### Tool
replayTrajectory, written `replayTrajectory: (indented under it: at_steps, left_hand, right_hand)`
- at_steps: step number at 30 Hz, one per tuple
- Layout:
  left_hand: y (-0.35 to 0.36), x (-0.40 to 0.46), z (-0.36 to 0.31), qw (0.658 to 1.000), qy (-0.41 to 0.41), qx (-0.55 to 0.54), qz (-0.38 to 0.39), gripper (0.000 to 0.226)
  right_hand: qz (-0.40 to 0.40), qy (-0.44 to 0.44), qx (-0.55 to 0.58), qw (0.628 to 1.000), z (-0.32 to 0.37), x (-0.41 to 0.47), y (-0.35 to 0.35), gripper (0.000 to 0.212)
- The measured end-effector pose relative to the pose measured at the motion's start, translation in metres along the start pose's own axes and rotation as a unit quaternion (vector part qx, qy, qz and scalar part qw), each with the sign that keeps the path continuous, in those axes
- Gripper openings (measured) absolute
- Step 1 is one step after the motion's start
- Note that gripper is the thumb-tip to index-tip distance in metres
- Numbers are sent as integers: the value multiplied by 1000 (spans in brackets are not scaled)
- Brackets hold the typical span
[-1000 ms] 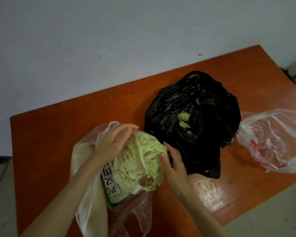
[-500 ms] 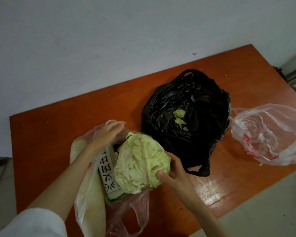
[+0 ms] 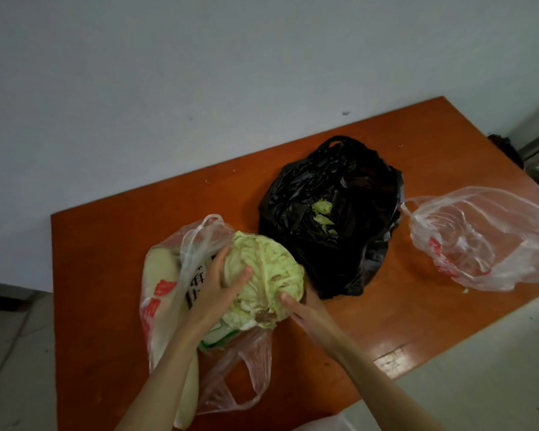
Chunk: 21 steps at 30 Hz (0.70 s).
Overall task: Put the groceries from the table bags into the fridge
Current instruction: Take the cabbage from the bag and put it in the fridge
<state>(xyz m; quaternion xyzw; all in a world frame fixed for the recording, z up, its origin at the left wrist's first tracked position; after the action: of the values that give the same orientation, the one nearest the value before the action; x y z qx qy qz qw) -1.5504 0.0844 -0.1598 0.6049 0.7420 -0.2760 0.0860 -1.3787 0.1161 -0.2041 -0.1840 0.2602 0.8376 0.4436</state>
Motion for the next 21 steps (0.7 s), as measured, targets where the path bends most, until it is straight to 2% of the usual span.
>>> replayTrajectory:
  at_steps: [1, 4, 7, 10, 13, 17, 21]
  left_hand:
    - [0, 0, -1, 1000, -7, -8, -3, 75]
    - [-2, -3, 2, 1000, -10, -15, -2, 75]
    - [-8, -5, 3, 1000, -3, -17, 21, 79]
    - [-14, -13, 2, 999, 18, -36, 19, 71]
    - [-16, -23, -6, 998, 30, -42, 21, 75]
    - [-19, -42, -38, 998, 59, -37, -1, 75]
    - [-10, -63, -71, 993, 109, 29, -29, 77]
  right_hand:
    - [3, 4, 15, 1000, 2, 0, 2, 84]
    - [-3, 22, 62, 998, -1, 0, 9, 109]
    - [-38, -14, 69, 997, 0, -4, 17, 94]
    - [-55, -45, 80, 994, -1, -14, 20, 80]
    - [-61, -53, 86, 993, 6, -28, 21, 84]
    - [-39, -94, 101, 990, 27, -50, 24, 74]
    - [-36, -133, 122, 983, 37, -84, 20, 94]
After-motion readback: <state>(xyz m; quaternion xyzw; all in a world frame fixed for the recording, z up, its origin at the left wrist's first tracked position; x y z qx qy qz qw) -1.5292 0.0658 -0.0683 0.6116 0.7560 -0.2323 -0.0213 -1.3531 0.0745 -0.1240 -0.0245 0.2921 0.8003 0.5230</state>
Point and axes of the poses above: each hand's wrist, its own x-axis towards the middle knuckle, its own y-axis out of the palm, z = x × y, the point moved 4 cm from there along x, towards the middle knuckle, and after that the axes turned 8 degrees about x, right-handed, at the moved point
